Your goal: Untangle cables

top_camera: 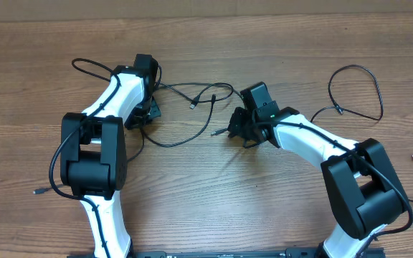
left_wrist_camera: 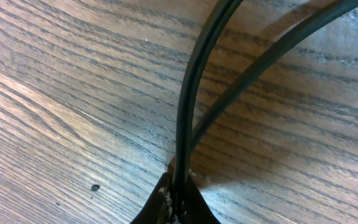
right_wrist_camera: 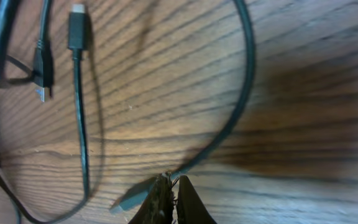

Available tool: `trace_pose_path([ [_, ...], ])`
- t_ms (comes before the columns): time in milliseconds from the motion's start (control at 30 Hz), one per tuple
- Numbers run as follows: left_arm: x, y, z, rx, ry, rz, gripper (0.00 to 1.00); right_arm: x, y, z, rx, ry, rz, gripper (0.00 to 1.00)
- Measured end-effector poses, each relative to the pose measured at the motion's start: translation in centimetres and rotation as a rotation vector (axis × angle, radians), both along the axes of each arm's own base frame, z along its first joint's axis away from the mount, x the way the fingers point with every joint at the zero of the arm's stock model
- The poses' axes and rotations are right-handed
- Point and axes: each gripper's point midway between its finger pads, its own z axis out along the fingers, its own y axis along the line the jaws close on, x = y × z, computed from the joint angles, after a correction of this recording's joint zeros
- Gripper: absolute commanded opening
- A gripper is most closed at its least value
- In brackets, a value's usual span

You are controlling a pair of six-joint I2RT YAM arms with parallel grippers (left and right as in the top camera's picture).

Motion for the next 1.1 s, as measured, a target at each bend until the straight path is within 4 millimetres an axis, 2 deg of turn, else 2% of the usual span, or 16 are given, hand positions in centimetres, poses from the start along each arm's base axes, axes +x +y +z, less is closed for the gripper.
trace_pose_path([
  [167, 0.0, 0.0, 0.0, -0.001, 0.002, -0.005, 0.04, -0.4, 1.0, 0.0, 0.016, -0.005, 0.004, 0.05],
  [267, 0.1, -0.7, 0.0, -0.043, 0.006, -0.044, 0.04, -0.6, 1.3, 0.0, 0.017, -0.005, 0.011, 0.07],
  [433, 0.0, -4.8, 0.1, -0.33, 0.024, -0.143, 0.04, -0.6, 1.4, 0.0, 0.018, -0.003, 0.011, 0.08],
  [633, -1.5, -11.6, 0.4, -0.813, 0.061, -0.252, 0.04, -0.6, 1.4, 0.0, 0.017, -0.003, 0.011, 0.08],
  [733, -2.6, -13.7, 0.7, -0.979, 0.083, -0.277, 0.04, -0.6, 1.4, 0.0, 0.017, -0.003, 0.011, 0.08],
  [800, -2.7, -14.9, 1.8, -1.073, 0.075, -0.29, 0.04, -0.6, 1.4, 0.0, 0.018, -0.003, 0.011, 0.06],
  [933, -2.9, -15.2, 2.1, -1.097, 0.074, -0.304, 0.04, -0.7, 1.3, -0.1, 0.016, 0.001, 0.009, 0.05],
  [1100, -3.7, -15.7, 1.5, -1.045, 0.112, -0.326, 0.04, -0.6, 1.1, -0.1, 0.019, 0.005, 0.003, 0.14],
])
